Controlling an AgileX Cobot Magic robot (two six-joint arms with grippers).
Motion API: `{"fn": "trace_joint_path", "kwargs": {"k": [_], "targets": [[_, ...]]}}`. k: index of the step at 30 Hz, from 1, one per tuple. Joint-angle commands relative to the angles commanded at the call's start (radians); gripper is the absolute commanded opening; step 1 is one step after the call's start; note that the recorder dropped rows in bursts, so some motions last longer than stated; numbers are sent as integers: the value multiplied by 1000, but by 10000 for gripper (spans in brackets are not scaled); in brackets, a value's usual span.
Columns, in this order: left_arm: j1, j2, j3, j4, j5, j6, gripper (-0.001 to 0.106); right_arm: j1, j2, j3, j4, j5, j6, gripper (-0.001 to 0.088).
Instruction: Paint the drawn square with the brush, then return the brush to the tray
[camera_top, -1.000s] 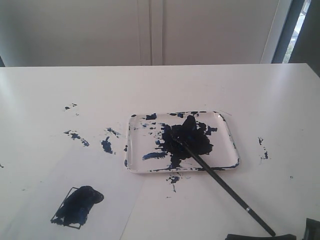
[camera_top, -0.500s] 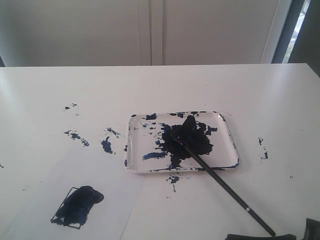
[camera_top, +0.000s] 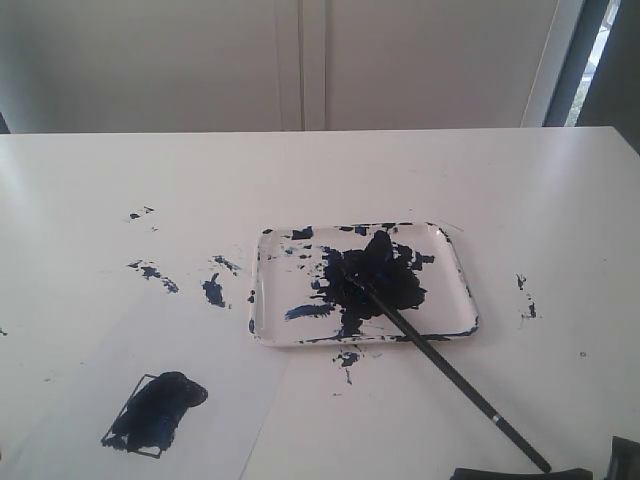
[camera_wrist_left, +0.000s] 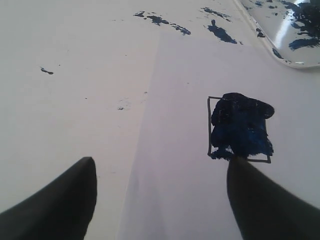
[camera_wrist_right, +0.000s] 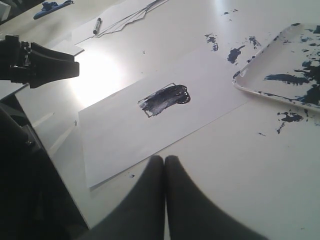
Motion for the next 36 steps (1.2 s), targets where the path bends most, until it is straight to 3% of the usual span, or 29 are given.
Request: {"fn": "trace_joint_path", "kwargs": {"k": [9,12,21,27,30,36], "targets": [[0,0,0,0,0,0,749,0,0,0,2,-3,-4,0],[0,0,0,0,0,0,749,0,0,0,28,-10,-88,0],[0,0,0,0,0,2,749,0,0,0,570,-81,-794,0],[0,0,0,0,0,2,749,0,0,0,916,-41,-1137,0],[0,0,0,0,0,2,749,0,0,0,1029,28,-1251,0],[0,0,0,0,0,2,749,0,0,0,1026,39,-1256,0]]}}
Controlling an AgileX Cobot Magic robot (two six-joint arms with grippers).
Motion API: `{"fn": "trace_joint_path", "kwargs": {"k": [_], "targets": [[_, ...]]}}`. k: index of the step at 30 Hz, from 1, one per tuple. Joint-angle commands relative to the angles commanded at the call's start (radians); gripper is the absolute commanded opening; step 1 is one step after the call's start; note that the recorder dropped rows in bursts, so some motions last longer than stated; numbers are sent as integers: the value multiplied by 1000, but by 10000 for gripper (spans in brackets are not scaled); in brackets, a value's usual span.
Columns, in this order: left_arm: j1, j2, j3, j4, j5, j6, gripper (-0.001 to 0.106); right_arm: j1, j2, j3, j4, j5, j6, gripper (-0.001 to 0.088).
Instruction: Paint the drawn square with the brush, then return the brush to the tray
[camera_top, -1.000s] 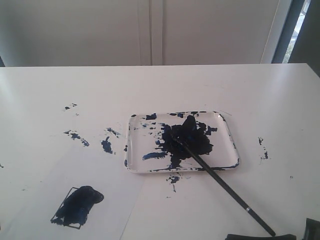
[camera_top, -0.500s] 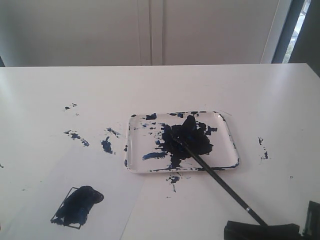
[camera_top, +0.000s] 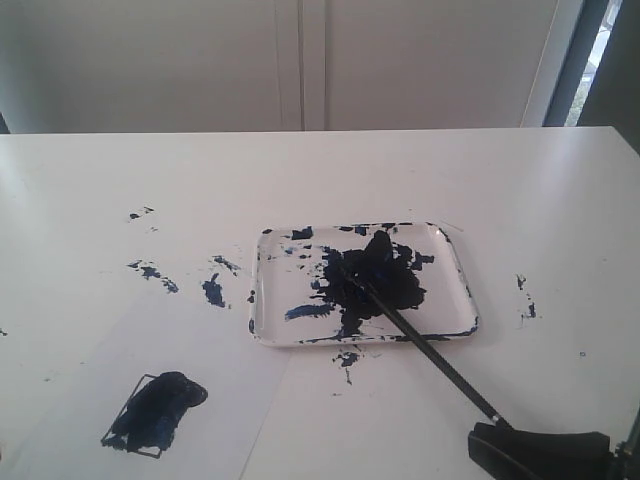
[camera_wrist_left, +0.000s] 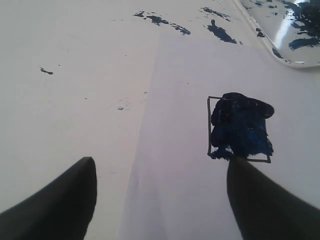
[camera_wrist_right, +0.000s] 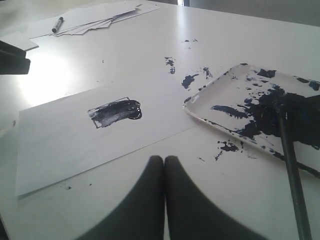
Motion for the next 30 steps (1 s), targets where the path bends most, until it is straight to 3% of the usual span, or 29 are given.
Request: {"fn": "trace_joint_path", "kwargs": {"k": [9,22,30], "targets": [[0,0,0,0,0,0,749,-4,-59,0,0,16,0,0],[0,0,0,0,-2,0,749,-110,-477,0,-9,339,-2,0],[0,0,0,0,-4,0,749,-131,-478,0,-9,412,0,0]]}}
